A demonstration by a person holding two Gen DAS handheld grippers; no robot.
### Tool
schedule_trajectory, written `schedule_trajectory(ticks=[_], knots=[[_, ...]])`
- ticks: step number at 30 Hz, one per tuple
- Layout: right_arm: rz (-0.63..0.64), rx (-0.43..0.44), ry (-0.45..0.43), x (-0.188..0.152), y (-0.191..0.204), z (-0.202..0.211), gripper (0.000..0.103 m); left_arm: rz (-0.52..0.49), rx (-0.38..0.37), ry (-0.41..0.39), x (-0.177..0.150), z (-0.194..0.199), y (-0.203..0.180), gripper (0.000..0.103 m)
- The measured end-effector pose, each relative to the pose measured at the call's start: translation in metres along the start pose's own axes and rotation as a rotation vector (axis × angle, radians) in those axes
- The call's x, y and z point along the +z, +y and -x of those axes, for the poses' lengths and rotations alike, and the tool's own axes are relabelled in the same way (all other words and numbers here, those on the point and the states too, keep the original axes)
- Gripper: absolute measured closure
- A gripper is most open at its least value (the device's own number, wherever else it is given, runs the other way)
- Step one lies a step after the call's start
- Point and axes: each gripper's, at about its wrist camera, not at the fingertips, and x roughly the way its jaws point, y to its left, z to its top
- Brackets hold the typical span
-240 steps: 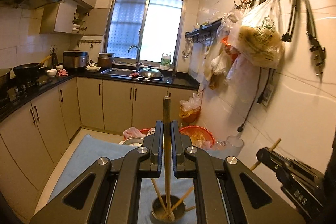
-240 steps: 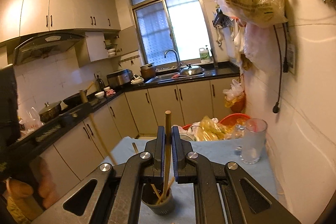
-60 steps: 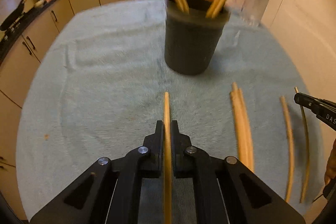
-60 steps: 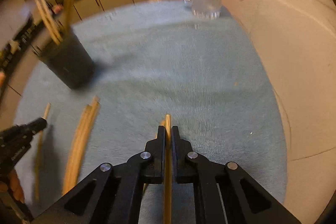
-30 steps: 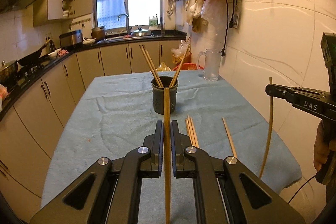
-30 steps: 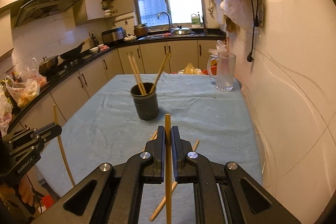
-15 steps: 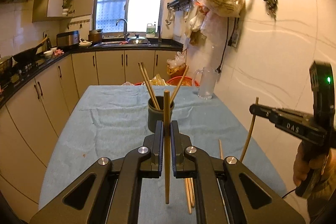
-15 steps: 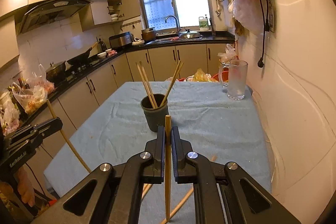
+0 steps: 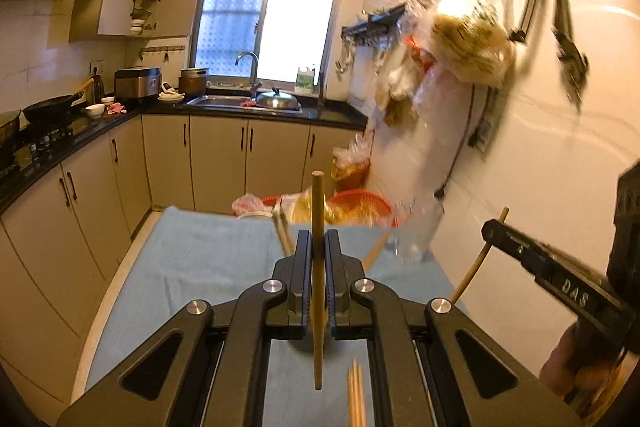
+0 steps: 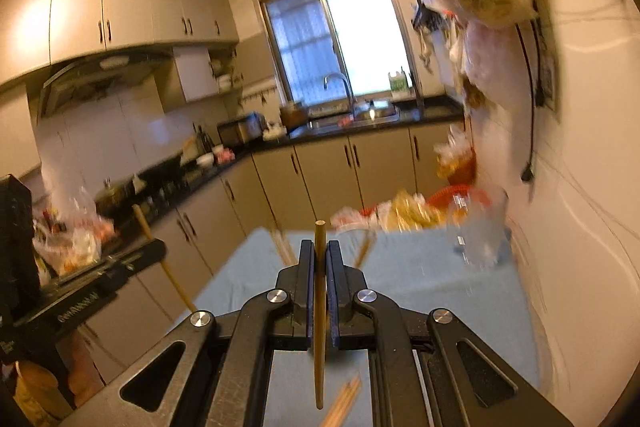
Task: Organize utensils
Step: 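Lift both held chopsticks upright and carry them over the grey holder cup, then lower the chopsticks into the holder cup and open both tools, then move both tools back to the chopsticks and grasp one with the left tool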
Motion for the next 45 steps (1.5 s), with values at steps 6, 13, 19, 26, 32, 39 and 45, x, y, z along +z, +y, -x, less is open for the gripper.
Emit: schedule_trajectory(ticks=[6, 13, 19, 26, 32, 39, 45], knots=[[-0.016, -0.004, -0.077, 0.027, 0.002, -0.038, 0.097, 0.011, 0.025, -0.044, 0.036, -0.051, -0.002, 0.097], [-0.039, -0.034, -0.033, 0.02, -0.008, -0.093, 0.097, 0.013, 0.056, 0.081, 0.023, -0.131, 0.009, 0.097], [-0.052, -0.032, 0.083, -0.005, -0.019, -0.133, 0.096, 0.027, 0.06, 0.173, -0.005, -0.163, 0.021, 0.097], [-0.088, -0.019, 0.138, -0.017, -0.025, -0.14, 0.082, 0.061, 0.077, 0.159, -0.011, -0.139, 0.031, 0.076], [-0.049, -0.027, 0.11, -0.009, -0.014, -0.102, 0.07, 0.084, 0.088, 0.102, -0.015, -0.086, 0.038, 0.062], [0.04, -0.065, 0.1, -0.016, 0.0, -0.041, 0.048, 0.078, 0.121, 0.052, -0.036, -0.023, 0.046, 0.048], [0.078, -0.12, 0.157, -0.045, -0.009, 0.002, 0.04, 0.085, 0.134, 0.12, -0.076, -0.001, 0.057, 0.047]])
